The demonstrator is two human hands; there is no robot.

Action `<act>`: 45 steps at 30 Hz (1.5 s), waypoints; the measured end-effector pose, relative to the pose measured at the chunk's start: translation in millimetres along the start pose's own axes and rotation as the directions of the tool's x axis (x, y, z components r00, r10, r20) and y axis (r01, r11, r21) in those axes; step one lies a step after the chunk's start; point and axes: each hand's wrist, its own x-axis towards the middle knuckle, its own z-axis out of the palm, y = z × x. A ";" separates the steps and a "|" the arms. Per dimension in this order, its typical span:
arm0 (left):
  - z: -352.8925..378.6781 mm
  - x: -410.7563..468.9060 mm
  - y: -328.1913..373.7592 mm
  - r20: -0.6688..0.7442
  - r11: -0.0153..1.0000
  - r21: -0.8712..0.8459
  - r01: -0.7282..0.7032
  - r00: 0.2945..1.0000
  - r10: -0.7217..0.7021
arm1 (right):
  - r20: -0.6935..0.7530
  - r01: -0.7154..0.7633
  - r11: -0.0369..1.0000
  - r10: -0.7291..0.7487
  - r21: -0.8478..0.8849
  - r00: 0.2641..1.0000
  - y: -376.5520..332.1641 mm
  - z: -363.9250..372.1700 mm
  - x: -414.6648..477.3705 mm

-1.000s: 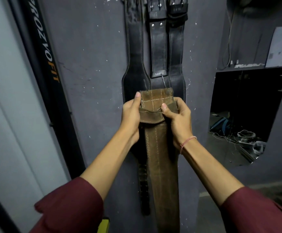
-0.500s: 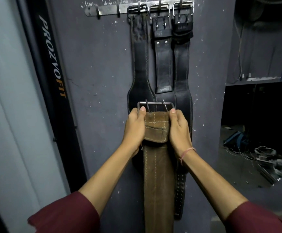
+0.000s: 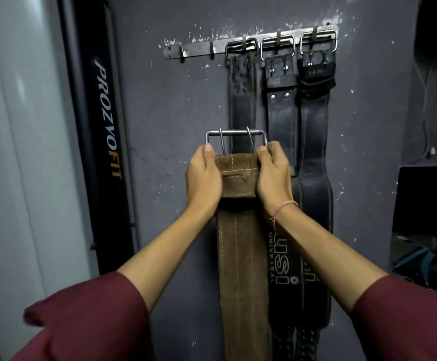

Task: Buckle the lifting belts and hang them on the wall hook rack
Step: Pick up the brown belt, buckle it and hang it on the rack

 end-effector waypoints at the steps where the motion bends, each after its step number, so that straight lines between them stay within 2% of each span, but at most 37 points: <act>1: 0.7 12.2 -2.3 0.000 1.000 0.011 -0.001 1.000 0.001 | -0.019 0.013 1.000 -0.014 -0.017 1.000 2.8 6.2 10.3; 6: 13.1 65.0 -7.9 -0.098 0.993 0.061 -0.103 0.989 0.109 | -0.135 0.115 0.988 -0.128 -0.102 0.982 8.9 42.6 62.2; 12: 24.7 151.2 -5.3 -0.186 0.967 0.072 -0.246 0.949 0.255 | -0.191 0.242 0.962 -0.263 -0.127 0.946 0.1 85.6 136.9; 21: 45.4 288.5 15.7 -0.154 0.966 0.048 -0.253 0.954 0.258 | -0.304 0.219 0.933 -0.304 -0.285 0.903 -32.1 140.3 249.0; 26: 53.8 335.4 11.9 -0.072 0.977 0.017 -0.212 0.974 0.213 | -0.366 0.129 0.944 -0.240 -0.303 0.899 -33.0 156.6 280.0; 30: 59.3 344.7 4.0 -0.074 0.979 0.036 -0.202 0.976 0.205 | -0.396 0.054 0.925 -0.213 -0.376 0.893 -28.6 156.8 283.5; 36: 62.5 336.9 -12.3 -0.061 0.978 0.084 -0.192 0.978 0.197 | -0.407 0.054 0.911 -0.235 -0.409 0.883 -16.4 153.6 275.0; 42: 62.2 304.3 -19.5 -0.177 0.979 0.049 -0.197 0.963 0.203 | -0.345 0.210 0.935 -0.305 -0.284 0.888 -5.9 145.4 244.5; 45: 60.9 273.6 -36.1 -0.168 0.984 -0.008 -0.180 0.970 0.176 | -0.260 0.289 0.917 -0.360 -0.274 0.896 8.0 135.1 215.4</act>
